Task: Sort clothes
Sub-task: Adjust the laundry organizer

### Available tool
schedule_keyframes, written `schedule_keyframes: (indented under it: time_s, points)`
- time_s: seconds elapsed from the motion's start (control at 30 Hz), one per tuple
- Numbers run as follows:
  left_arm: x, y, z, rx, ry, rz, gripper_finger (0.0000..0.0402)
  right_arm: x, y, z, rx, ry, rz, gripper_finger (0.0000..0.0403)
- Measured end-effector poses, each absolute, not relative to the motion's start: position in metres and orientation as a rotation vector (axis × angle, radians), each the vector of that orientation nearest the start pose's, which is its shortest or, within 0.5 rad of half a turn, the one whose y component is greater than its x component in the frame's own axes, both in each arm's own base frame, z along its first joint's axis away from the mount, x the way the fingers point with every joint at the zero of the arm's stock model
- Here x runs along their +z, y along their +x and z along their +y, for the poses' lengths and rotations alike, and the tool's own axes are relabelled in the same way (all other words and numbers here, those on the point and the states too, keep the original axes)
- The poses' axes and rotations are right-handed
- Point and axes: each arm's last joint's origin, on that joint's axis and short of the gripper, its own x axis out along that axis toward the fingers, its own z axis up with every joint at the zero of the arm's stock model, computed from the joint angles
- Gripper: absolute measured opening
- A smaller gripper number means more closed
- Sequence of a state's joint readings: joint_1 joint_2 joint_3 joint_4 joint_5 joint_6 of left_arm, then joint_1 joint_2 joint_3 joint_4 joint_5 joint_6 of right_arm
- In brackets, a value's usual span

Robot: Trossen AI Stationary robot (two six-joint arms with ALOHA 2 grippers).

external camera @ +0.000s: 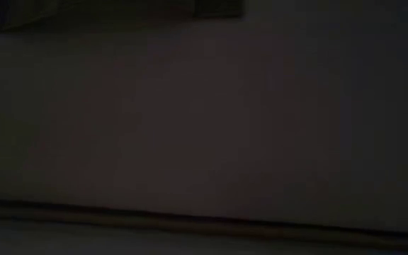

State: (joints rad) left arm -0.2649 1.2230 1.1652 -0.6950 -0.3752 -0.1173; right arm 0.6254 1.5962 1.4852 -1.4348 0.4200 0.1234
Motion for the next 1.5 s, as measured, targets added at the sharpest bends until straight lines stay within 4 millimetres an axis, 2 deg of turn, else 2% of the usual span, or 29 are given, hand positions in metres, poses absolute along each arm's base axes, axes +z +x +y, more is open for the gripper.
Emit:
schedule_keyframes:
  time_s: [0.17,0.3,0.47,0.6,0.8,0.97,1.07,1.3,1.5]
  points:
    - [0.327,0.224,-0.049,0.21,0.081,0.833,0.0163,0.255,0.234,0.146,-0.011,-0.809,1.282,0.0198]
    - [0.319,0.219,-0.048,0.278,0.0,0.885,0.0164,0.219,0.245,0.136,-0.062,-0.887,1.168,0.0198]
    - [0.295,0.213,-0.051,0.336,-0.064,0.946,0.0164,0.195,0.264,0.129,-0.006,-0.918,1.003,0.0198]
    - [0.284,0.203,-0.059,0.364,-0.118,1.022,0.0164,0.191,0.281,0.122,0.024,-0.935,0.9,0.0198]
    - [0.278,0.184,-0.08,0.351,-0.219,1.141,0.0164,0.189,0.309,0.116,0.135,-0.915,0.744,0.0198]
    - [0.276,0.164,-0.091,0.432,-0.25,1.233,0.0164,0.176,0.336,0.116,0.216,-0.901,0.647,0.0198]
    - [0.276,0.152,-0.094,0.478,-0.237,1.274,0.0164,0.168,0.354,0.117,0.236,-0.922,0.637,0.0198]
    - [0.284,0.131,-0.089,0.515,-0.251,1.291,0.0164,0.164,0.397,0.125,0.31,-0.996,0.576,0.0198]
    - [0.295,0.107,-0.085,0.503,-0.369,1.288,0.0164,0.17,0.439,0.119,0.364,-1.027,0.469,0.0198]
